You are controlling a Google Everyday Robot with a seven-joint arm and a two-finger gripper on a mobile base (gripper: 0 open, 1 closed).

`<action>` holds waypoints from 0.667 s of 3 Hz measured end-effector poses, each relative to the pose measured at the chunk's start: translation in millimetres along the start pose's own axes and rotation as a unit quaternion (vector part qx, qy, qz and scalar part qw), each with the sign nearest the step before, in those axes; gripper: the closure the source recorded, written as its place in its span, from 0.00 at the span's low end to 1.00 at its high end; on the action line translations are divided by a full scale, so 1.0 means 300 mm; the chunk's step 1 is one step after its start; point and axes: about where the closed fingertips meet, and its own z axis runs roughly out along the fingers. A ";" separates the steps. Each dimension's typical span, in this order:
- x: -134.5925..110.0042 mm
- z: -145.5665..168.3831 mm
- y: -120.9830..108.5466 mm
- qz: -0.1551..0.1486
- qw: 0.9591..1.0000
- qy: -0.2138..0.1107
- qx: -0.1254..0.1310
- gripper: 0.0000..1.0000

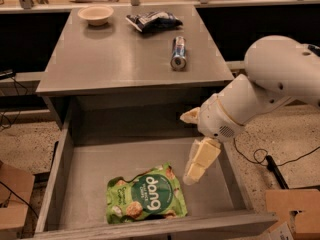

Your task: Pick green rice chip bag from top drawer and place on counter

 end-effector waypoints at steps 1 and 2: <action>0.002 0.058 0.000 -0.008 1.000 0.014 -0.024 0.00; 0.015 0.204 -0.007 -0.011 0.997 0.024 -0.066 0.00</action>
Offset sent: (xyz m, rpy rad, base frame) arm 0.0019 0.0581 -0.1109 -0.0403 0.1978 0.1639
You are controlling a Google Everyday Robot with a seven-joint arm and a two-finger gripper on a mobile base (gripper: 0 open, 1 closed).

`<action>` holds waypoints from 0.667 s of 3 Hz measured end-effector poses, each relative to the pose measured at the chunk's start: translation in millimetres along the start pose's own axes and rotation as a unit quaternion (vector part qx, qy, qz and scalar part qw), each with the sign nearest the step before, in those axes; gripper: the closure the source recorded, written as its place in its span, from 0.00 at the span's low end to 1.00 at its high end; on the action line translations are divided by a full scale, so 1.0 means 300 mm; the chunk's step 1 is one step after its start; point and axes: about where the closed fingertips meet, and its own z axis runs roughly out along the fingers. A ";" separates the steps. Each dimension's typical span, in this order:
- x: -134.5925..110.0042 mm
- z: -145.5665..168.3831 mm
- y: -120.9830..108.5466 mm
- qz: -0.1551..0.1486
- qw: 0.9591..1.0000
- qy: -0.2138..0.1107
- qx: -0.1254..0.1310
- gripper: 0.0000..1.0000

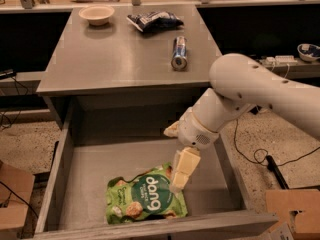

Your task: Pick green rice chip bag from top drawer and place on counter

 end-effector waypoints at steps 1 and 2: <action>0.009 0.151 -0.028 -0.001 0.999 0.005 -0.040 0.00; 0.010 0.286 -0.062 0.001 0.998 0.013 -0.065 0.00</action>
Offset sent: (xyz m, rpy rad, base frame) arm 0.0111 0.0714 -0.1199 -0.0325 0.1581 0.0937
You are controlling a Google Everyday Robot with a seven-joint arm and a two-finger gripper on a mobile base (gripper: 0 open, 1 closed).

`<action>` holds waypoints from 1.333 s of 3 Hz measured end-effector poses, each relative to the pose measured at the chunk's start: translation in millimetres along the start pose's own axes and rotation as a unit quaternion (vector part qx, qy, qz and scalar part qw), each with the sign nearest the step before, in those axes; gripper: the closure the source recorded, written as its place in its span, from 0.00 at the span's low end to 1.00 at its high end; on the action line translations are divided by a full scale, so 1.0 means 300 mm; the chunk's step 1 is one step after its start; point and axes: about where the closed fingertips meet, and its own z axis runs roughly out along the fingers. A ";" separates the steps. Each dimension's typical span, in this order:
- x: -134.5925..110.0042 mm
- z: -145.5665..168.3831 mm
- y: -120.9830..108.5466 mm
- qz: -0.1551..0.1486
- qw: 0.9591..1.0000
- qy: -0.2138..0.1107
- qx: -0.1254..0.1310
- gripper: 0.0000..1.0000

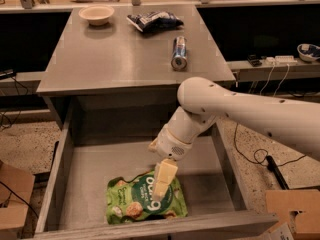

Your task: Pick green rice chip bag from top drawer and place on counter

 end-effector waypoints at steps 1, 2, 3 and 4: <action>0.028 0.115 -0.042 0.014 1.000 0.003 -0.015 0.00; 0.085 0.190 -0.044 0.041 0.999 0.008 -0.024 0.00; 0.077 0.177 -0.040 0.041 0.999 0.008 -0.024 0.15; 0.082 0.173 -0.018 0.047 0.999 0.016 -0.021 0.38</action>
Offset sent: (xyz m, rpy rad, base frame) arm -0.0146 0.0023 -0.0987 -0.0686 0.1337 -0.0819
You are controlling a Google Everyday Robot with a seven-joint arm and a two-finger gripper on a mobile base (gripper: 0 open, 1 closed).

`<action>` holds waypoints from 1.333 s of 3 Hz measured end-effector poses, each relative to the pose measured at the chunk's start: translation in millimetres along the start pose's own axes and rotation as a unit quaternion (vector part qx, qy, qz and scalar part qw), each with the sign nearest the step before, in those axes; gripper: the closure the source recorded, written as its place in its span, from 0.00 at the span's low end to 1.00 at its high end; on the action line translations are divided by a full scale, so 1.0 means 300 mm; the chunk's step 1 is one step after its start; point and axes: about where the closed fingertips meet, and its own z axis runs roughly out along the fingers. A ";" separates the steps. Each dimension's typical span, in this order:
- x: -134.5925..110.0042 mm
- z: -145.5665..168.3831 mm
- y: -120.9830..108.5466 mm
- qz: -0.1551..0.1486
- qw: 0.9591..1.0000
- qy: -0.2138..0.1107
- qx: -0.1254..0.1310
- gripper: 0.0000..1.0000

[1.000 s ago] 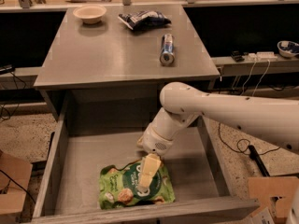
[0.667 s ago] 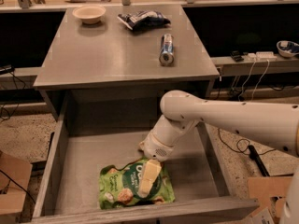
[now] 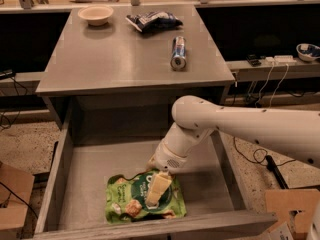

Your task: Pick green rice chip bag from top drawer and place on counter

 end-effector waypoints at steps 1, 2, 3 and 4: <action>-0.003 -0.006 0.003 0.000 1.000 0.000 0.000 0.61; -0.035 -0.034 0.036 -0.003 1.000 -0.015 0.018 0.92; -0.093 -0.151 0.047 -0.018 0.997 -0.042 0.057 1.00; -0.176 -0.360 0.075 -0.055 0.988 -0.077 0.122 1.00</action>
Offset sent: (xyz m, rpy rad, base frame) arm -0.0139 0.0047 0.0153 0.0219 -0.0328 -0.0355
